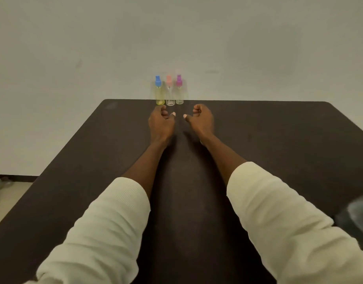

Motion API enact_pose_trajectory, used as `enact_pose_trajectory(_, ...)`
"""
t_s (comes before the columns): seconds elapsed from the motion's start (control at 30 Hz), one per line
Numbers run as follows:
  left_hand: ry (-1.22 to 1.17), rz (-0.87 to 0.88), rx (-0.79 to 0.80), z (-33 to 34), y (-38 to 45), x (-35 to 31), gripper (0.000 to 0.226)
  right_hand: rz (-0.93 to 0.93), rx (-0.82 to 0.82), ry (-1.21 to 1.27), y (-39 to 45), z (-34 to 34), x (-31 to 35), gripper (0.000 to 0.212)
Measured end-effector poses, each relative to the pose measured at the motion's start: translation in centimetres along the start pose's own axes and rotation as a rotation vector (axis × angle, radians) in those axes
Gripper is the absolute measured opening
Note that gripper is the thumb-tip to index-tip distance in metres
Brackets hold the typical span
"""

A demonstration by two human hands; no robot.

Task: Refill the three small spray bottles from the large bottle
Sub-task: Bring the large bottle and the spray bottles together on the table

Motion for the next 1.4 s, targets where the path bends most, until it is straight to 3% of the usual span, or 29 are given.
enact_pose_trajectory(0.17, -0.022, 0.012, -0.029, 2.7, 5.0, 1.1, 0.044, -0.07, -0.012, 0.009, 5.1, 3.0, 0.5, 0.047)
enact_pose_trajectory(0.33, -0.051, 0.008, -0.104, 3.8, 8.5, 2.2, 0.047, -0.058, -0.003, 0.025, 9.1, 5.4, 0.9, 0.064)
enact_pose_trajectory(0.67, -0.025, 0.04, -0.046, 4.8, 10.0, 2.7, 0.062, -0.044, -0.065, -0.009, 11.2, 6.5, 0.8, 0.022)
enact_pose_trajectory(0.93, 0.174, 0.121, -0.027, 5.2, 10.5, 2.5, 0.055, 0.059, -0.13, 0.107, 10.7, 5.6, 0.5, 0.027)
enact_pose_trajectory(1.17, 0.259, 0.219, -0.039, 4.7, 9.5, 1.9, 0.044, 0.079, -0.091, 0.129, 9.7, 4.9, 0.7, 0.017)
enact_pose_trajectory(1.27, 0.17, 0.253, -0.036, 3.9, 7.7, 1.4, 0.041, 0.105, -0.067, 0.144, 7.8, 4.0, 0.7, 0.015)
enact_pose_trajectory(1.4, -0.044, 0.137, -0.028, 1.3, 2.2, -0.8, 0.04, 0.144, -0.05, 0.209, 2.3, 1.4, 0.8, 0.009)
Point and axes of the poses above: each hand's wrist, its own y-axis towards the middle knuckle, its own z-axis out of the palm, x = y × z, the point moved 1 cm from there along y, towards the middle knuckle, and after that the axes turned 12 degrees about -y, right-handed, at the moved point
